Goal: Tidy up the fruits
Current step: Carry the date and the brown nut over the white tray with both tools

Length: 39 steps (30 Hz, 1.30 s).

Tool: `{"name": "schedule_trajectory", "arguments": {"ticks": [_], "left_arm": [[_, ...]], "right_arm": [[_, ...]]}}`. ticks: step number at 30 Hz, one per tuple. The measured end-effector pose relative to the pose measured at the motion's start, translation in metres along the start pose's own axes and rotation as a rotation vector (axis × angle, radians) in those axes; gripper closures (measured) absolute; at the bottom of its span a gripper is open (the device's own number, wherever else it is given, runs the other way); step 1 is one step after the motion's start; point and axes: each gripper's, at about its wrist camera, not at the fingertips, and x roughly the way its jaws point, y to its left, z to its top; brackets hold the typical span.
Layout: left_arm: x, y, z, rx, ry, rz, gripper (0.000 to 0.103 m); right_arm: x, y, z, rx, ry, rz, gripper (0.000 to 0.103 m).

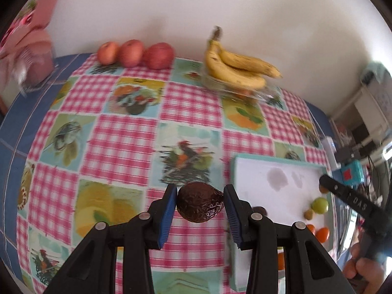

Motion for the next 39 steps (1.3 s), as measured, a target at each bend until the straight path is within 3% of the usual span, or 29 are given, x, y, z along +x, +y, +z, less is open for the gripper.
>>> {"name": "schedule_trajectory", "arguments": {"ticks": [5,15,20,39], "left_arm": [[0.01,-0.033,-0.003,0.072,0.007,-0.02,0.061],[0.041,-0.061,-0.002,0.092,0.027,-0.083,0.061],[0.066,-0.063,-0.001,0.05,0.044,-0.128,0.061],[0.108,-0.083,-0.016,0.126,0.077,-0.081,0.061]], "right_arm": [[-0.006,-0.014,0.003,0.023,-0.016,-0.01,0.076],[-0.015,-0.034,0.006,0.055,-0.04,-0.019,0.076],[0.0,-0.041,0.004,0.069,-0.001,-0.025,0.076],[0.066,-0.051,-0.014,0.093,0.171,-0.07,0.076]]}}
